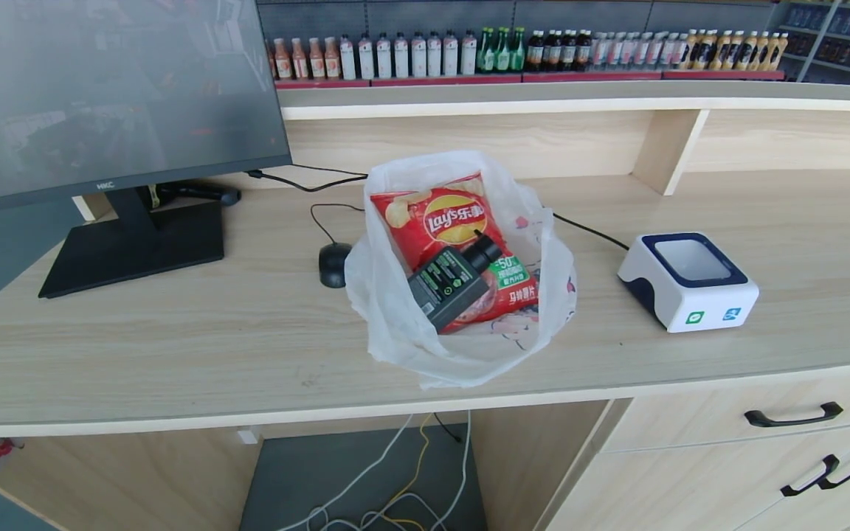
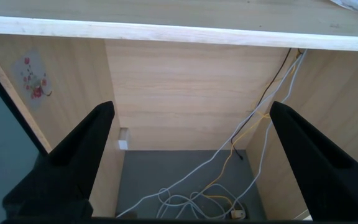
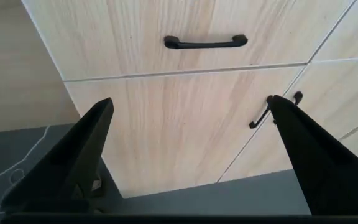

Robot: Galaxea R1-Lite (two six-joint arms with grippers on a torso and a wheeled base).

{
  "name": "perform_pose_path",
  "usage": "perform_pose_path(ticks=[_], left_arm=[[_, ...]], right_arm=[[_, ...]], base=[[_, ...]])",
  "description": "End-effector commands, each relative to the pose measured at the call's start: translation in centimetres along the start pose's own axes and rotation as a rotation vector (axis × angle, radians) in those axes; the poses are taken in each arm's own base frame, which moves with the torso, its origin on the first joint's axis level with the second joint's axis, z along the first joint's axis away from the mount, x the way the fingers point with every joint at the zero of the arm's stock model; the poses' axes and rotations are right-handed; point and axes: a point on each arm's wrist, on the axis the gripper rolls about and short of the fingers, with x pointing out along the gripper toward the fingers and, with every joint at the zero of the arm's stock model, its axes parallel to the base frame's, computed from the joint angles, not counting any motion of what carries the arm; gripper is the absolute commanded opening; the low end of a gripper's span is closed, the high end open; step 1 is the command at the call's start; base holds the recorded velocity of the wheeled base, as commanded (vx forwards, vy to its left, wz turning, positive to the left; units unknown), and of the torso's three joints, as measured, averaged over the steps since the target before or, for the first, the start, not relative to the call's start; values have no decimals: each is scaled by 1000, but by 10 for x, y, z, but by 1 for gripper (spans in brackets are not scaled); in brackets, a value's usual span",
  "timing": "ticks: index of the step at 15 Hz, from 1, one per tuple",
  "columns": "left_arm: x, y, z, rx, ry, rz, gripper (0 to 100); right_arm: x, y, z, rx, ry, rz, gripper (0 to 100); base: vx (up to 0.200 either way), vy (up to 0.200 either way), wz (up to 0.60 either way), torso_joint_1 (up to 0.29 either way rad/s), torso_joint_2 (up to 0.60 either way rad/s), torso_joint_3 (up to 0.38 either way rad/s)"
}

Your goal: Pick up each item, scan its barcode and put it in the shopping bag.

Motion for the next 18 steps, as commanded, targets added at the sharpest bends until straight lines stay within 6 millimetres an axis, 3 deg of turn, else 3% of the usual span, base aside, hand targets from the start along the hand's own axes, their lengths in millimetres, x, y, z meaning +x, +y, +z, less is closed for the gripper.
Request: perform_pose_path(ticks=[1,13,18], left_arm=[[0,0,0,-1,0,0,100],[0,0,0,-4,0,2,100],[0,0,0,-7,0,3,100]], right_arm=[[-6,-1,-4,2,-96,103,100],[-6,-1,-4,44,-92,106,100],[-6,-1,-4,42,-92,105,100]], base=[[0,0,0,0,0,0],[-33,0,0,0,0,2],[0,-200,0,7,3,1]])
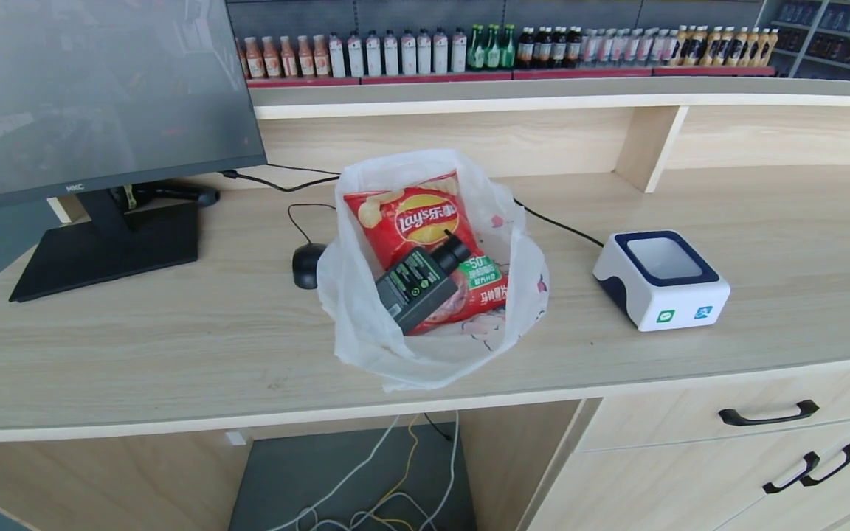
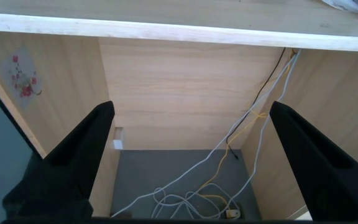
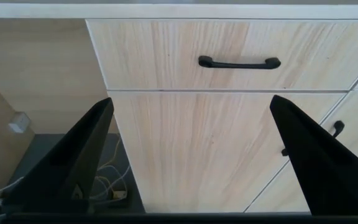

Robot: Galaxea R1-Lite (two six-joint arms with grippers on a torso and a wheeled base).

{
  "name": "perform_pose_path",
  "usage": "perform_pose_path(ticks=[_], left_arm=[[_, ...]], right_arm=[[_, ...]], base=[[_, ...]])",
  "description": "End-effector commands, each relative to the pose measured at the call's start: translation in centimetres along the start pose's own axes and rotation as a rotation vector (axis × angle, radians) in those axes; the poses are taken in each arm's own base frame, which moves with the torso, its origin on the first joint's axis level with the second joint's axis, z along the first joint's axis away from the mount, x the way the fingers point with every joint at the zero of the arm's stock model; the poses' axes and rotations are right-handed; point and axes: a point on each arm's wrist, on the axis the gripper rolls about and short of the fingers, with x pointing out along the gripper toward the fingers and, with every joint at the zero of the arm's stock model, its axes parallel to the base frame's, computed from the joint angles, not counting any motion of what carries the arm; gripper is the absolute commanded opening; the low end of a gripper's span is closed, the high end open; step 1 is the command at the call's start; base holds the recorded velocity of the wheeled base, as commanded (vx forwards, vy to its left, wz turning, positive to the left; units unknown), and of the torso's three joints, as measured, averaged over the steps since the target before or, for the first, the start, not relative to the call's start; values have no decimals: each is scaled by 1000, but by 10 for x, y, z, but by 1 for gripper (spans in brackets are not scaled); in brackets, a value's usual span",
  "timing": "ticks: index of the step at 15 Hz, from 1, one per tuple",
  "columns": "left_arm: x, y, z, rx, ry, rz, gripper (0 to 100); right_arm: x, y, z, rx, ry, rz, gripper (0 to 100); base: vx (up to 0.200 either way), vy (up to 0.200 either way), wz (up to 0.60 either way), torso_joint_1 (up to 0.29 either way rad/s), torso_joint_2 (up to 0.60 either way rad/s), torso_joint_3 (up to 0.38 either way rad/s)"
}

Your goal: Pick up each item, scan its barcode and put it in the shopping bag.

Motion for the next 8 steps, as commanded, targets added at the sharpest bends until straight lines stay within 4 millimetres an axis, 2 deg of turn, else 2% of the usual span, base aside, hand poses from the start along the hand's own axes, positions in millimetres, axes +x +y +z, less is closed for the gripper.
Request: perform_pose_path(ticks=[1,8], left_arm=[[0,0,0,-1,0,-1,100],[0,0,0,-4,0,0,100]], right_arm=[[0,0,0,-2,0,0,100],[0,0,0,2,0,0,100]], base=[[0,-200,0,-2,2,2],[0,-200,0,1,1,3]])
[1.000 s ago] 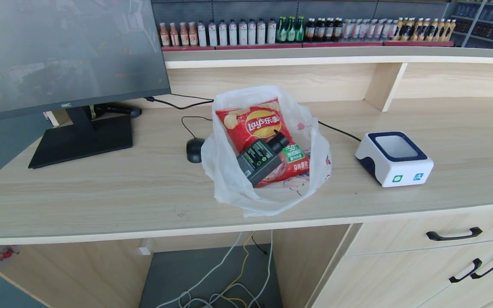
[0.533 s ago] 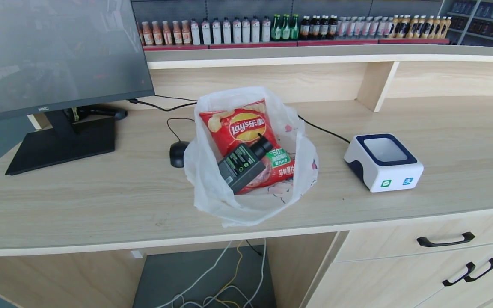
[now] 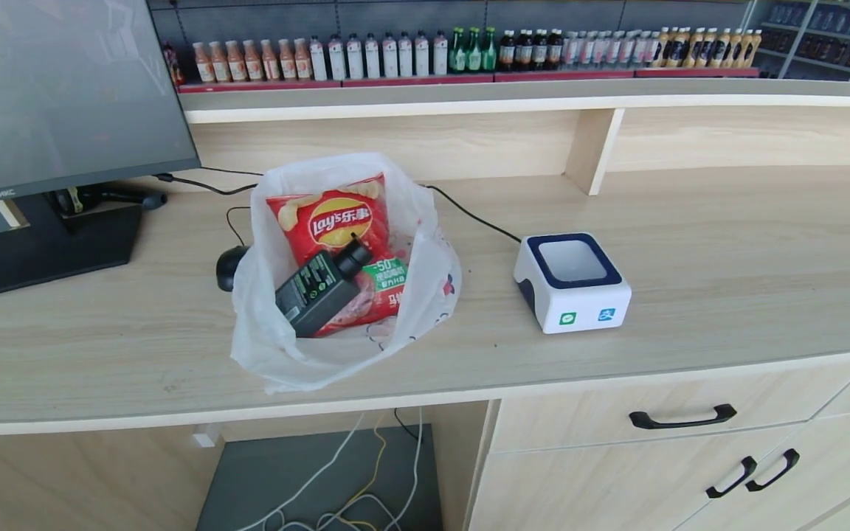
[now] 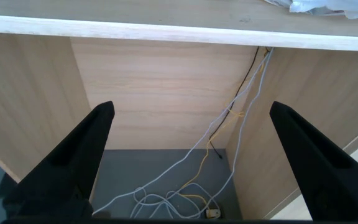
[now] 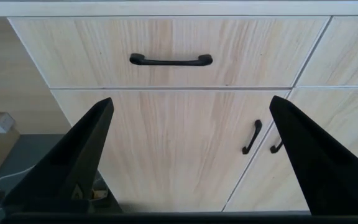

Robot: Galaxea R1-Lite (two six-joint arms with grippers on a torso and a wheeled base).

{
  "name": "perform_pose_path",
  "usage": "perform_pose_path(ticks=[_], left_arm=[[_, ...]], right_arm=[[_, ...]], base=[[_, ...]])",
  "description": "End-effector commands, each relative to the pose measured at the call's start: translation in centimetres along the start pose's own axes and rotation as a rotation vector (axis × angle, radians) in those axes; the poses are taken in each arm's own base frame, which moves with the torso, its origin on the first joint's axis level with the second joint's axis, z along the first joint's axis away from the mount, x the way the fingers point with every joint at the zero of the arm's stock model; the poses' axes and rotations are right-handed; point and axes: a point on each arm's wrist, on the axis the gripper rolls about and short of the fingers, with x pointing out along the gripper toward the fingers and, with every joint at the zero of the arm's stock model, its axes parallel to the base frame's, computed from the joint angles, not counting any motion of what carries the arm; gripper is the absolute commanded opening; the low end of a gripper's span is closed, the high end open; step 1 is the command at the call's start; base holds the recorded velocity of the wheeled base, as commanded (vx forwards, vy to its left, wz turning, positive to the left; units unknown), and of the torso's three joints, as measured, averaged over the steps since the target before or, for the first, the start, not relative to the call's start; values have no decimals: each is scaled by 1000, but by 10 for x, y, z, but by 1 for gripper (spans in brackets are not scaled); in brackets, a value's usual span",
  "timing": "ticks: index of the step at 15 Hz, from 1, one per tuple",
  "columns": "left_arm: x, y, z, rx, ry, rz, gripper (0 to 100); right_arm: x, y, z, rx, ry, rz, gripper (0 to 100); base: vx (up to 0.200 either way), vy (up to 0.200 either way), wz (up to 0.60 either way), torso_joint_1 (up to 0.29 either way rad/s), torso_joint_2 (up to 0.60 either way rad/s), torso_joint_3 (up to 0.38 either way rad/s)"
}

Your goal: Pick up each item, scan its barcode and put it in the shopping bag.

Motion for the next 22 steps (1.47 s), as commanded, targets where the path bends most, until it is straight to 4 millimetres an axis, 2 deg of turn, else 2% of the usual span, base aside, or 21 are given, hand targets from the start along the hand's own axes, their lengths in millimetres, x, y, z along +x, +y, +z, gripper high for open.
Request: perform_pose_path(ticks=[1,8,11,15,22], left_arm=[[0,0,0,0,1,0,100],[0,0,0,1,-1,0,100],[0,0,0,1,-1,-1,100],[0,0,0,1,1,-1,100],[0,0,0,1,-1,0,100]], right_arm=[[0,0,0,0,0,0,100],[0,0,0,0,0,0,100],[0,0,0,0,0,0,100],[0,0,0,0,0,1,100],[0,0,0,1,0,0,100]], base=[[0,-200,0,7,2,2],[0,-29,0,0,0,1],[-200,0,0,12,9,-1],[0,0,0,0,0,0],[0,-200,0,11,8,0]])
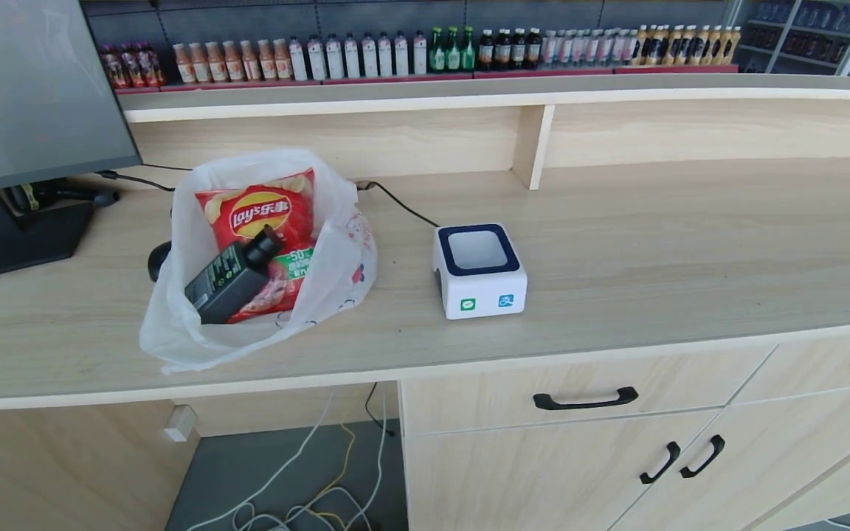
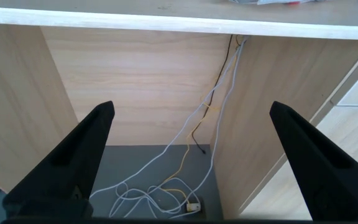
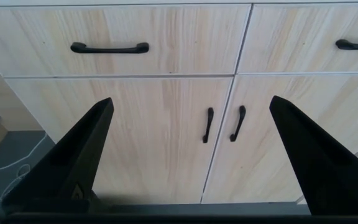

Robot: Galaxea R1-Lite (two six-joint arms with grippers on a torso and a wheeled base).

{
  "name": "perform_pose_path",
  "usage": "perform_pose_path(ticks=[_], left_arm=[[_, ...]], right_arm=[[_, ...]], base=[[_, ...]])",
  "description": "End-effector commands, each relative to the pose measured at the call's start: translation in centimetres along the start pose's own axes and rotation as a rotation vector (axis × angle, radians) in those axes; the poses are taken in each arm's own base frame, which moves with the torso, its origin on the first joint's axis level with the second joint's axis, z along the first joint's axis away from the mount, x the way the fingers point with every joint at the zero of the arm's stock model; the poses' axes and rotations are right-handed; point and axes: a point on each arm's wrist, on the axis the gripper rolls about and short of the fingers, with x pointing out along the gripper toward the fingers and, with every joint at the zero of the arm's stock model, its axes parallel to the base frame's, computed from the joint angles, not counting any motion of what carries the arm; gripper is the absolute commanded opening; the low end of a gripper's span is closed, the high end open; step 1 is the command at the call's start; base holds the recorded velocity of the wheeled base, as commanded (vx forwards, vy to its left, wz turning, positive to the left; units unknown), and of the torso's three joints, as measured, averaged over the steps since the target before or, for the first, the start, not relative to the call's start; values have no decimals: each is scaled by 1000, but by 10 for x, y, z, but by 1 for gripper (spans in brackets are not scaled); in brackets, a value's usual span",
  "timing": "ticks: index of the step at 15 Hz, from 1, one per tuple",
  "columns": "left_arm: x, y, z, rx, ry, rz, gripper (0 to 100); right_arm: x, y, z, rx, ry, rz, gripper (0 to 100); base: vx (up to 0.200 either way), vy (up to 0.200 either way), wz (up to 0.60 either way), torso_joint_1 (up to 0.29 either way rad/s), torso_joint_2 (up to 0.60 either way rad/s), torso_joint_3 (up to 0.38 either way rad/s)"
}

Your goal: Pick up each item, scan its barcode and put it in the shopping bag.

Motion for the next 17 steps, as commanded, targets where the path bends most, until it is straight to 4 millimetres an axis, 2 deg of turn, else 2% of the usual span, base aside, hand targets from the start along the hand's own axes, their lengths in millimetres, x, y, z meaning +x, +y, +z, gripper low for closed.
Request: perform_pose_path(ticks=[1,5,17], left_arm=[[0,0,0,0,-1,1,100],[0,0,0,-1,-1,1,100],[0,0,0,3,-1,-1,100]], right_arm=[[0,0,0,0,0,1,100],[0,0,0,7,1,0,100],[0,0,0,7,1,0,100]], base=[[0,-200,0,-2,2,2],[0,-200,0,1,0,2],[0,0,0,0,0,0]])
